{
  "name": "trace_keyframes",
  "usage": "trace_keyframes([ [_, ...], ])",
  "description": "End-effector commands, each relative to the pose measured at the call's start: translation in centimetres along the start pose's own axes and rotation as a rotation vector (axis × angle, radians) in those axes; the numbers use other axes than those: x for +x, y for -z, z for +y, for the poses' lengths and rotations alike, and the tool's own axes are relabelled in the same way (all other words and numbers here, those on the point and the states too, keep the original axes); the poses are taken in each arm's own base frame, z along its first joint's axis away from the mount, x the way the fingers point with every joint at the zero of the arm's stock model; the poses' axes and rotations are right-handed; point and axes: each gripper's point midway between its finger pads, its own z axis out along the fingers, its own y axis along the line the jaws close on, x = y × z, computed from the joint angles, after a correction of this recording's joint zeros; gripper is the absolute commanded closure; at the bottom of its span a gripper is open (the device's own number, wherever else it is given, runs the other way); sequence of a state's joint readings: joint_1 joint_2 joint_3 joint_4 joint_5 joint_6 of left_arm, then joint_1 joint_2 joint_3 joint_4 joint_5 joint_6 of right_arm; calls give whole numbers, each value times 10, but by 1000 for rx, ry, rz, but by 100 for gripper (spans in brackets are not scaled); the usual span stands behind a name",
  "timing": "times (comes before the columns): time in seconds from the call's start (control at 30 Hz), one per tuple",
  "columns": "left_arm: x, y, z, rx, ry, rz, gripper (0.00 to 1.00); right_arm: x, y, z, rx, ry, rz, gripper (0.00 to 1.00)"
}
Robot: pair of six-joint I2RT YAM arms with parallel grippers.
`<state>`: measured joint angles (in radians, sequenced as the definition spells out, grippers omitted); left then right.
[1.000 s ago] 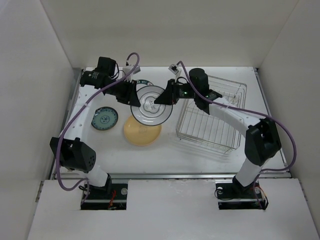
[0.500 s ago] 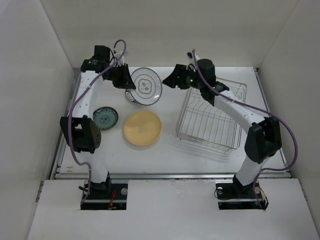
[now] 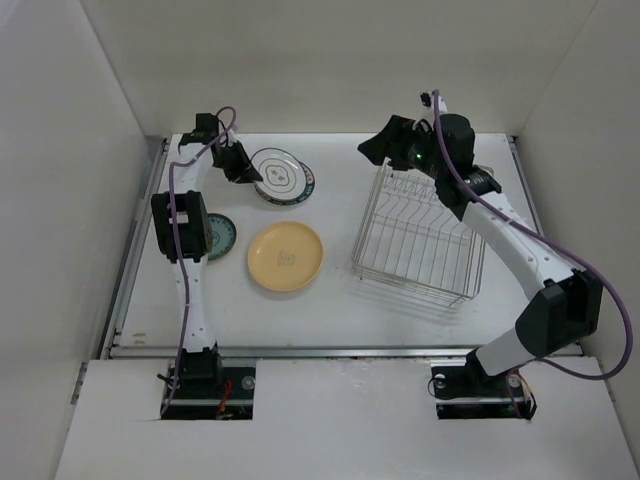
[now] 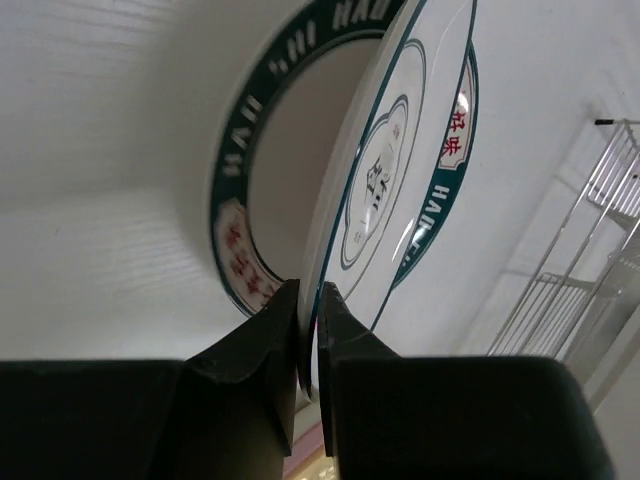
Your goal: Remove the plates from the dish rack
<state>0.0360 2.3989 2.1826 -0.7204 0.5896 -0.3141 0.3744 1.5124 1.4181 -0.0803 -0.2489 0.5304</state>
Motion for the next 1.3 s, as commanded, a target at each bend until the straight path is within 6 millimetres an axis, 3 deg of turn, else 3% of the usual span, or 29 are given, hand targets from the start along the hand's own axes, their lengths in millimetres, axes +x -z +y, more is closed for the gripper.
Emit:
trace_keyframes([
  [0.0,-28,8,-37,80,-42,-86,100,1,8,2,7,15,5,22],
  [0.13,-12,-7,-16,-56,-73,-55,100,-5,18,11,-11,21,-8,22],
  [0.17,-3,-9,-13,-100,-85,-33,96,-8,21,13,-16,23,-16,22],
  [0.2,-2,-10,3,-172,-88,-36,91,-8,21,13,-16,23,-16,22],
  [0.23,4,-12,7,-203,-115,-17,79,-10,20,11,0,23,-25,22],
  [0.37,20,-15,30,-337,-149,31,50,-11,23,10,12,22,-29,22],
  [0.5,30,-11,41,-430,-198,82,47,-11,27,13,1,22,-23,22],
  [0.8,26,9,34,-502,-263,56,47,-5,29,12,-2,20,-10,22],
  [0.9,20,32,21,-500,-293,15,47,-4,35,12,13,16,-2,22],
  [0.97,18,56,7,-489,-313,-15,47,-14,47,15,27,31,-33,22],
  [1.03,14,78,-2,-507,-323,-59,47,-11,56,8,71,34,-26,22],
  [1.07,13,100,-12,-509,-342,-96,47,-15,61,1,121,33,-46,22],
  [1.13,13,126,-14,-550,-359,-147,47,-14,79,-7,191,29,-49,22],
  [1.17,13,155,-26,-555,-381,-205,47,-14,86,-16,244,28,-63,22],
  [1.27,15,199,-6,-661,-361,-271,43,-18,123,-36,392,49,-99,17],
])
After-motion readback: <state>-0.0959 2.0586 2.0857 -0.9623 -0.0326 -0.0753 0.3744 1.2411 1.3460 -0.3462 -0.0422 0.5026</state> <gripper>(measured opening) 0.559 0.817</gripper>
